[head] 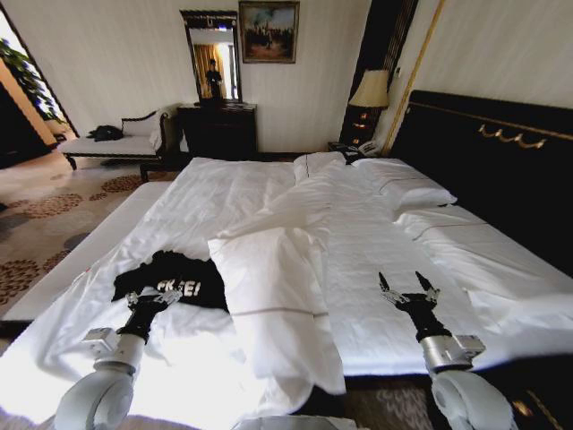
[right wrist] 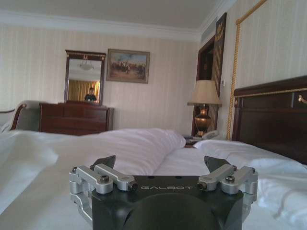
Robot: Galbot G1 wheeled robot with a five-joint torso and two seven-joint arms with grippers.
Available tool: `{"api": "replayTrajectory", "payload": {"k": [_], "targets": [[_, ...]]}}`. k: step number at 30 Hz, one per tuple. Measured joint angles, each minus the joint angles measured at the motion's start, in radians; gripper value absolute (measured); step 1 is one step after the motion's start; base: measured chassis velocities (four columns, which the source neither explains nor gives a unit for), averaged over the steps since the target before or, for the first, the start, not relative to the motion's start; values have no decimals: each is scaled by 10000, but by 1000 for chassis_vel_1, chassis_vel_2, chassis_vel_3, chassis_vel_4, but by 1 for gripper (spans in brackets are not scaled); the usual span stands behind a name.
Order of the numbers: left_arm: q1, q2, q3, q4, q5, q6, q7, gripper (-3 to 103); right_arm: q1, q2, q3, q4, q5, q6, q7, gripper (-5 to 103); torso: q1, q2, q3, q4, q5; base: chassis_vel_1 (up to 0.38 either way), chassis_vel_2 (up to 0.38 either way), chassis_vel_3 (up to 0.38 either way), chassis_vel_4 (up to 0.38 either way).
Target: Fold the clothes on the bed.
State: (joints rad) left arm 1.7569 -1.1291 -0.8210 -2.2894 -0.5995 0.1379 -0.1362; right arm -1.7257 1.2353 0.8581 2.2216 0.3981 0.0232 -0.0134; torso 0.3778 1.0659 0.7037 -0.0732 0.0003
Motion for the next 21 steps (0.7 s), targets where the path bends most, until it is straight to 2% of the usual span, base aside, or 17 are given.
{"api": "replayTrajectory", "payload": {"k": [6,9,10,14,15,18,20,21], "targets": [[79,-31,-8,-17,-1,-11,27,100,-14,-393,230,394,806,-22,-67,100,11,-3,3,-2,-2,-175,150,146,-141],[125,-33,-17,-3,-2,-21,44,100,-211,-1331,276,1204,2685,-984,-235,100,8,-4,3,0,-1,0,0,0,0],[125,-33,-17,-3,-2,-21,44,100,-211,-1331,276,1204,2685,-984,-235,100,8,-4,3,0,-1,0,0,0,0],[167,-39,-43,-14,-2,-25,51,100,248,-2775,275,1811,5397,-2163,-155,100,-18,9,-7,-2,-5,19,-29,-9,18],[167,-39,-43,-14,-2,-25,51,100,248,-2775,275,1811,5397,-2163,-155,100,-18,9,-7,-2,-5,52,-58,-19,34],[234,-64,-92,-39,-1,-25,58,100,1130,-3717,159,1756,6651,-2759,74,100,-15,7,-6,-1,0,19,-30,-40,13],[298,-94,-124,-50,7,-26,74,100,1515,-4234,-20,1556,6845,-2928,40,100,-5,3,0,-1,-3,0,0,0,0],[298,-94,-124,-50,7,-26,74,100,1515,-4234,-20,1556,6845,-2928,40,100,-5,3,0,-1,-3,0,0,0,0]]}}
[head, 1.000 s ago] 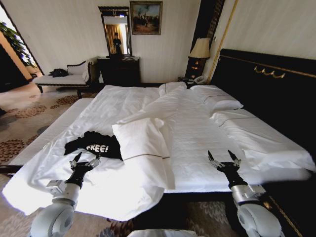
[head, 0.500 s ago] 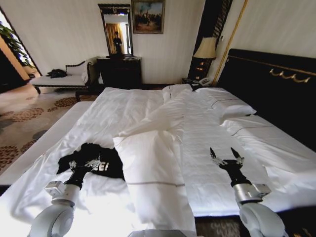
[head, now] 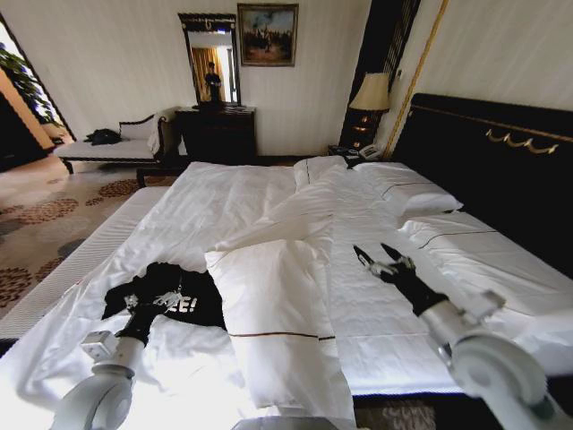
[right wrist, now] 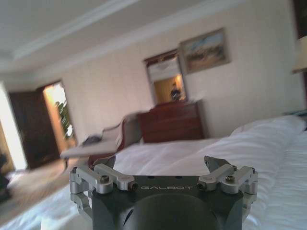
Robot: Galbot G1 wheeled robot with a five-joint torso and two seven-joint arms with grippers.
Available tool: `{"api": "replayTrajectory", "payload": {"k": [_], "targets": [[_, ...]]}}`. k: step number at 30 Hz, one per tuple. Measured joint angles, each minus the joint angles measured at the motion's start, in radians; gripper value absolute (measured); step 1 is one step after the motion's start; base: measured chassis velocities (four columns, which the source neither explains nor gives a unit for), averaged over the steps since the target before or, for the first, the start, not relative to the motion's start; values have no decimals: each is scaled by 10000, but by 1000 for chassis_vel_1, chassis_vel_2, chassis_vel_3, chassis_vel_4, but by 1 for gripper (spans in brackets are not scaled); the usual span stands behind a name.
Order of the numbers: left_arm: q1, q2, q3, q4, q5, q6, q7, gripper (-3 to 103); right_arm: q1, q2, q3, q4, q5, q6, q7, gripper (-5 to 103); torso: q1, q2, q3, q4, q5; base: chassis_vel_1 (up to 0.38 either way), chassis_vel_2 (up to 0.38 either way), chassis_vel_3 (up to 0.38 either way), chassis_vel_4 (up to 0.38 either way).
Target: Fold the clothes on the bed.
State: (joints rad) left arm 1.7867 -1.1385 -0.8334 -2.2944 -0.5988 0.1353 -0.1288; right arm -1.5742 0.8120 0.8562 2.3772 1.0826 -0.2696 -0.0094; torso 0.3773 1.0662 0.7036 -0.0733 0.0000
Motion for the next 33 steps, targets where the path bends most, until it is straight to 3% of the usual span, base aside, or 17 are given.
{"api": "replayTrajectory", "payload": {"k": [2,4,9,13,23,28,33], "targets": [[91,-46,-40,-9,28,-11,29,100,351,-541,-373,-268,37,-97,-134,100,11,-5,3,1,2,0,0,0,0],[232,-108,-135,-48,56,-29,82,100,1178,-1329,-1410,-779,34,-173,-221,100,11,-6,3,2,0,0,0,0,0],[342,-116,-279,-90,32,-33,100,100,2230,-1833,-2786,-1388,247,-241,-187,100,3,-4,0,1,3,0,0,0,0],[418,-153,-407,-25,-20,-50,116,100,4444,-2162,-4794,-2175,683,-369,0,100,2,-2,0,2,-5,0,0,0,0],[340,-302,-260,24,73,-19,101,100,7074,-1823,-7742,-3978,882,-701,459,100,4,-2,0,1,0,0,0,0,0],[335,-263,-343,29,34,-11,91,100,7276,-1747,-8205,-4247,883,-838,459,100,5,-3,1,-1,1,0,0,0,0],[368,-343,-354,29,-193,33,54,100,7250,-1733,-8402,-4011,1583,-980,540,100,4,-2,0,-2,-1,0,0,0,0]]}}
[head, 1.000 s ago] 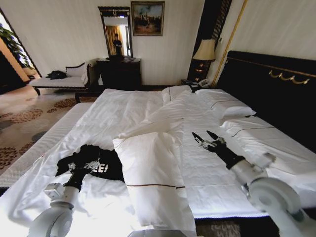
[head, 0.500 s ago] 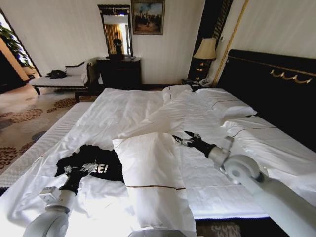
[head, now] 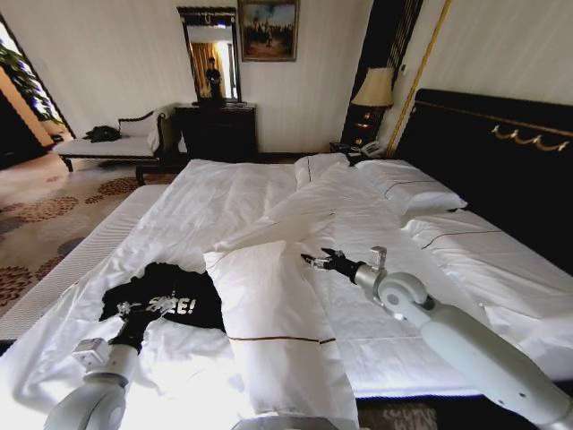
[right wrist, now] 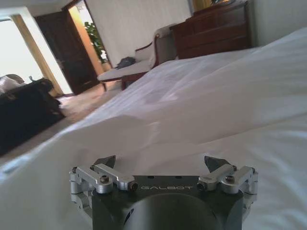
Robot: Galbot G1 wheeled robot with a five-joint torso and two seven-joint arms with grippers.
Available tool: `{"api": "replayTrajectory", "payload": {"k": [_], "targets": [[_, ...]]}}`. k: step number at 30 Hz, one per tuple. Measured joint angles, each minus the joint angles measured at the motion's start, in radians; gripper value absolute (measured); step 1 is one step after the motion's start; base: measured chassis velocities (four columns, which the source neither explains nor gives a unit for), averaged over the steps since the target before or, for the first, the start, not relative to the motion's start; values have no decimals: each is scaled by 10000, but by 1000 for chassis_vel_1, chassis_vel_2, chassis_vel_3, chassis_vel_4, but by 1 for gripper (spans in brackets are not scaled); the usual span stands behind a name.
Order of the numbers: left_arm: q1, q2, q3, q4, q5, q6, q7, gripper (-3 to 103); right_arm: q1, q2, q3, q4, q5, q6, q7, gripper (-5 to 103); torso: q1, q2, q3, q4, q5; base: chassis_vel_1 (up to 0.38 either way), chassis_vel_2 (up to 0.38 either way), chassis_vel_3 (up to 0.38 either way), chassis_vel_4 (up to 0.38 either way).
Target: Fold the clothes on the bed.
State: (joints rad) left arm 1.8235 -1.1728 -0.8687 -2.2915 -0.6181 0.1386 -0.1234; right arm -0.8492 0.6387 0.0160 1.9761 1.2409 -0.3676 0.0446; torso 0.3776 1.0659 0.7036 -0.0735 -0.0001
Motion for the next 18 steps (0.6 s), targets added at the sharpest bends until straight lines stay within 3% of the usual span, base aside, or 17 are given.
{"api": "replayTrajectory", "payload": {"k": [4,11,15,17,18], "targets": [[40,-74,0,26,-1,0,3,100,90,110,-172,248,333,-148,67,101,-1,1,-1,3,0,0,0,0,0],[77,-112,-35,32,48,-29,35,100,90,154,-273,275,170,-193,157,82,0,1,0,2,2,0,0,0,0],[97,-139,-43,25,108,-55,50,100,22,181,-213,340,122,-184,310,60,-1,1,-1,2,1,0,0,0,0],[92,-145,-40,20,121,-55,50,100,18,195,-210,352,110,-173,344,60,0,1,-1,2,1,0,0,0,0],[86,-152,-34,8,133,-56,50,100,13,208,-205,362,98,-164,372,54,0,0,-1,3,0,0,0,0,0]]}}
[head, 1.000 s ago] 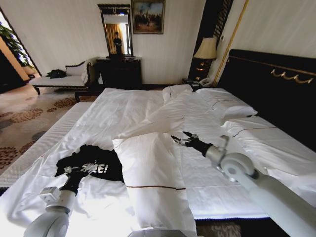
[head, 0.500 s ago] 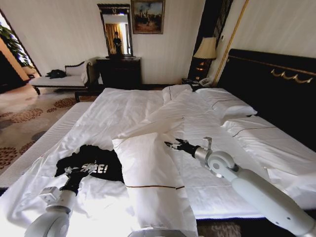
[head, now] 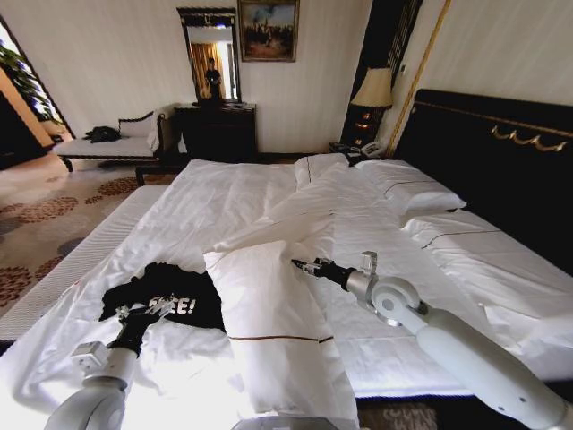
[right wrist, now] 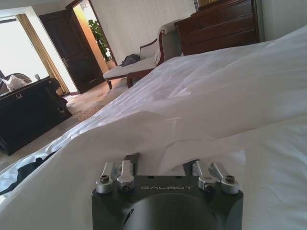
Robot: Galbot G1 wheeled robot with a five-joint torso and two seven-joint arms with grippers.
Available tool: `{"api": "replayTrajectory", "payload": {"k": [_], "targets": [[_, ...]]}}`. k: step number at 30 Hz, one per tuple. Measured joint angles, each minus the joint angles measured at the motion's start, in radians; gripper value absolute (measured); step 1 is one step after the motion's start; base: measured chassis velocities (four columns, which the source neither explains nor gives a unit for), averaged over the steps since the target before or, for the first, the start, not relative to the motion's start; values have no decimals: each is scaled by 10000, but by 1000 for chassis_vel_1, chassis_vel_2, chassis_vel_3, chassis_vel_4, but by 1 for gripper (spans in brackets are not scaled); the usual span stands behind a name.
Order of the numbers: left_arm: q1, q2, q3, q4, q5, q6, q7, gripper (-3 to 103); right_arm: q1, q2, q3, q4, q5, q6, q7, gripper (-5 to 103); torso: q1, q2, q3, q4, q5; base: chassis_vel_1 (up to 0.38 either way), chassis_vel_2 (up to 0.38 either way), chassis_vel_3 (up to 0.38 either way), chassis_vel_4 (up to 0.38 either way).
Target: Fold the clothes on the bed.
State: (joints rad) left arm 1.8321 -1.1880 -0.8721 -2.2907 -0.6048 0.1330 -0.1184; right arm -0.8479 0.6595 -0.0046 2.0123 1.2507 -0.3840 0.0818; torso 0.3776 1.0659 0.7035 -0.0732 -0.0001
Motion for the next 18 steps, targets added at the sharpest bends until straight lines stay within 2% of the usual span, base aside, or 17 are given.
{"api": "replayTrajectory", "payload": {"k": [2,3,5,6,8,9,12,18], "targets": [[-1,-9,2,-34,7,0,0,100,-59,26,19,54,-30,19,52,44,0,1,0,-1,1,0,0,0,0],[-1,-9,2,-34,7,0,0,100,-59,26,19,54,-30,19,52,44,0,1,0,-1,1,0,0,0,0],[11,-10,-17,-45,7,-4,0,100,-129,35,48,116,-62,38,78,33,0,0,0,-1,1,0,0,0,0],[23,-10,-30,-46,7,-10,0,100,-161,38,61,137,-77,45,88,33,0,1,0,-1,1,0,0,0,0],[53,-10,-54,-46,6,-26,1,100,-247,42,104,190,-104,53,98,22,0,1,0,-1,1,0,0,0,0],[53,-10,-54,-46,6,-26,1,100,-247,42,104,190,-104,53,98,22,0,1,0,-1,1,0,0,0,0],[72,-17,-60,-46,9,-39,4,100,-333,41,163,239,-187,54,100,6,0,0,0,-1,0,0,0,0,0],[41,-28,38,-42,84,-41,5,100,-563,71,363,403,-308,53,154,0,0,1,0,0,1,0,0,0,0]]}}
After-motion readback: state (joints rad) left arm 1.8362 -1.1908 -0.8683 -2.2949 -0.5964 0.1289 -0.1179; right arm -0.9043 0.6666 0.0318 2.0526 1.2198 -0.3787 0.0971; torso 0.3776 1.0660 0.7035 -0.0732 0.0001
